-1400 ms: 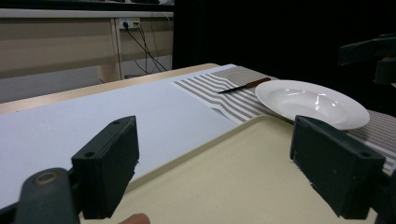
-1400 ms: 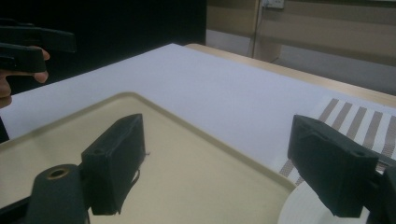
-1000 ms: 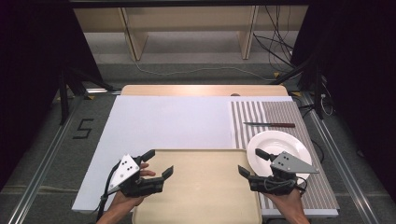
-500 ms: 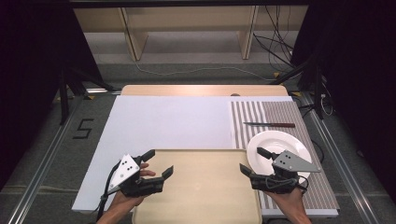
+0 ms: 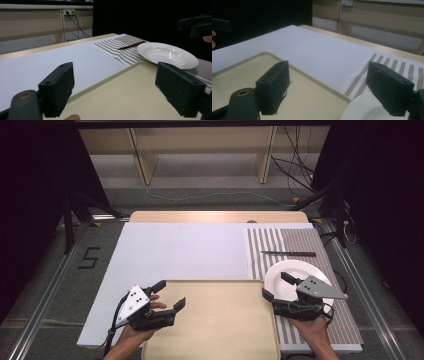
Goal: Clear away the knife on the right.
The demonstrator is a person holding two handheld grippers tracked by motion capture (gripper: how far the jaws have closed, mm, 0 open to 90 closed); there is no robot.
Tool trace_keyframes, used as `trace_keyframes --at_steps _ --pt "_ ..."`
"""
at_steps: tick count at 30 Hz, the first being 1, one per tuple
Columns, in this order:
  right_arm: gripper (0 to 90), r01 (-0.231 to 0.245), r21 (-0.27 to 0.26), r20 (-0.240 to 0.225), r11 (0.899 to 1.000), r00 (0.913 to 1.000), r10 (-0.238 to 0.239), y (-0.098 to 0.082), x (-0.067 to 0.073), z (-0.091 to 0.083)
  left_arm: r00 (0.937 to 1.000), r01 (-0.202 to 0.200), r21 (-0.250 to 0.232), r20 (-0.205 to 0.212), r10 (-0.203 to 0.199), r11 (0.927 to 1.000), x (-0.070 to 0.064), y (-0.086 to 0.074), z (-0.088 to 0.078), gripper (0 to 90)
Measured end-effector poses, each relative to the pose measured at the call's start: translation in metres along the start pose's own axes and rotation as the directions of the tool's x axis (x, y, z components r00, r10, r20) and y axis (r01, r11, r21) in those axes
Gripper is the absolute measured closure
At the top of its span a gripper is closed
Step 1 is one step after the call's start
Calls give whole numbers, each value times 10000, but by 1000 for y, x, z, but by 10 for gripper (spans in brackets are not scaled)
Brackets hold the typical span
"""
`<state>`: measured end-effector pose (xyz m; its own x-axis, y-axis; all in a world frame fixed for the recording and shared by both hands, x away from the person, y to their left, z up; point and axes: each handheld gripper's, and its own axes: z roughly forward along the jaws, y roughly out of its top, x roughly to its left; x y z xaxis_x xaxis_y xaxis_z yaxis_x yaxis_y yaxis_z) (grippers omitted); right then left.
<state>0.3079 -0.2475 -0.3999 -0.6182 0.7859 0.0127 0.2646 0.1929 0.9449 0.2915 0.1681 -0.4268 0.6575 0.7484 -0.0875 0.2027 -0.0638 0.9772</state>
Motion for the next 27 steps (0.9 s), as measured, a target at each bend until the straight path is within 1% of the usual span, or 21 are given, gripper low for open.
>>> trace_keyframes --at_steps 10,11,12,15,16,19,23,24,25,26,27 --pt "201 73 94 282 9999 9996 -76 -1 -10 4 10000 0 6 -8 0 10000 0 0 0 153" --pt "200 161 121 378 9998 9991 -165 -1 -12 5 10000 6 4 -16 -6 10000 0 0 0 153" --pt "200 148 125 422 9998 9990 -153 0 -14 5 10000 6 4 -16 -6 10000 0 0 0 153" --pt "200 115 -25 325 9999 9994 -114 0 -19 6 10000 -12 3 -29 12 10000 1 0 0 153" --pt "202 186 -39 396 9998 9990 -185 0 -24 7 10000 -18 2 -34 18 10000 1 0 0 153" --pt "202 222 164 676 9996 9974 -233 0 -33 11 10000 -22 8 -39 22 10000 1 0 0 153" --pt "204 87 285 935 9996 9956 -113 0 -44 14 10000 -26 5 -34 26 10000 1 0 0 153" --pt "204 87 285 935 9996 9956 -113 0 -44 14 10000 -26 5 -34 26 10000 1 0 0 153" --pt "204 -113 291 970 9995 9952 84 1 -49 14 10000 -18 0 -24 18 10000 1 0 0 153" --pt "204 -113 291 970 9995 9952 84 1 -49 14 10000 -18 0 -24 18 10000 1 0 0 153" --pt "206 -273 274 1001 9993 9947 244 2 -54 15 10000 -15 2 -26 15 10000 1 0 0 153"
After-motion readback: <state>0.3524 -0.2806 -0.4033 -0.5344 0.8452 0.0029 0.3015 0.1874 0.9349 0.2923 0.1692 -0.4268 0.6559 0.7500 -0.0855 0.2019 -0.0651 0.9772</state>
